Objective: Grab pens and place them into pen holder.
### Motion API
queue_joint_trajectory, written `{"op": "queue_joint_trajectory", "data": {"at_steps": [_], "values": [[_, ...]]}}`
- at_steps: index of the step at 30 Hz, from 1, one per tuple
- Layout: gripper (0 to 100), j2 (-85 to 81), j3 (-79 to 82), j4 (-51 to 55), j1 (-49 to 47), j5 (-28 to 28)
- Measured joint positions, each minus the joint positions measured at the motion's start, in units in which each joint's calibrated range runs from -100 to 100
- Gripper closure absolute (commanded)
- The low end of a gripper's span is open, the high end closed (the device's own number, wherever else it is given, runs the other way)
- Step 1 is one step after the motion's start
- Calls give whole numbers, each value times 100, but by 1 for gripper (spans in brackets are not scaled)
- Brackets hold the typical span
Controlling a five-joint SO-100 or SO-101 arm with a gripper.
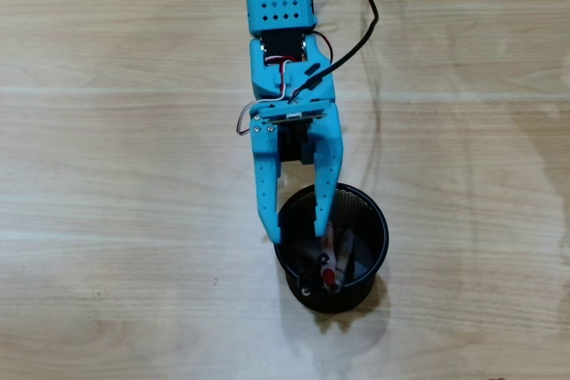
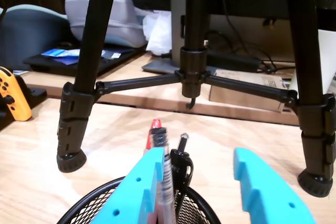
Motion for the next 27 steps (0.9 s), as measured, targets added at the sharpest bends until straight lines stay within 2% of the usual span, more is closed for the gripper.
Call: {"op": "queue_joint_trajectory", "data": {"at_steps": [4, 8, 10, 27], "values": [[85, 0, 0, 0, 0, 0], [99, -127, 107, 0, 0, 0], [97, -475, 506, 0, 0, 31], [97, -5725, 6968, 0, -54, 1268]]}}
